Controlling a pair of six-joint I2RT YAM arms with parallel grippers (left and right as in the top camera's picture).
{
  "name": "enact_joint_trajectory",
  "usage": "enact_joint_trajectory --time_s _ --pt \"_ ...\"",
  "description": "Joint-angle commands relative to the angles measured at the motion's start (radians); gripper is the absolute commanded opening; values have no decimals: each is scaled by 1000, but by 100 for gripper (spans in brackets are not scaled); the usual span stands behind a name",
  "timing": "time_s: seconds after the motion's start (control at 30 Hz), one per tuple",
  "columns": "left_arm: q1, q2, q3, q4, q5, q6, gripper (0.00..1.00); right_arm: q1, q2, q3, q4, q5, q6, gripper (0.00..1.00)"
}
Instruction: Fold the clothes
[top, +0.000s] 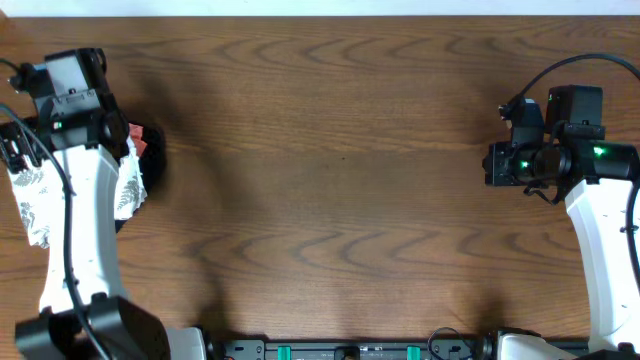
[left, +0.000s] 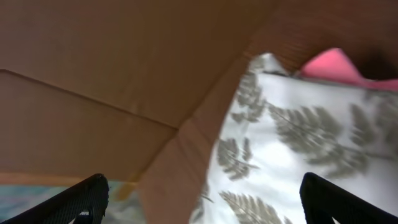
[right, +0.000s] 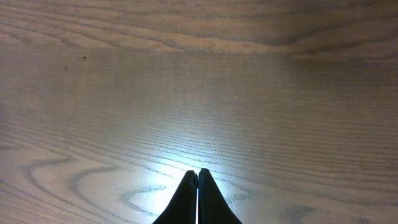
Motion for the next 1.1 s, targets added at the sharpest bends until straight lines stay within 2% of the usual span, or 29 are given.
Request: enact_joint_trajectory --time_s 0.0,0.13,0.43,0.6,0.77,0.83,0.93,1.0,1.07 --pt "10 83 14 2 -127 12 98 -9 3 -1 -1 3 -12 3" --pt "32 177 14 37 -169 13 98 -8 3 -1 -9 3 -13 3" --pt "70 315 14 137 -156 20 98 -7 3 -1 -30 2 -12 2" --pt "70 362 13 135 -50 20 98 -7 3 -1 -52 2 -13 2" --pt "70 380 13 132 -25 20 98 -7 3 -1 -56 2 -12 4" --pt "70 372 14 133 -18 19 98 -7 3 -1 -55 2 -12 13" --pt "70 340 16 133 61 19 98 -7 3 -1 -50 2 -12 37" --pt "70 312 23 136 98 20 98 -7 3 -1 -47 2 -12 58" --pt "70 275 43 135 110 20 98 -7 3 -1 -45 2 -12 69"
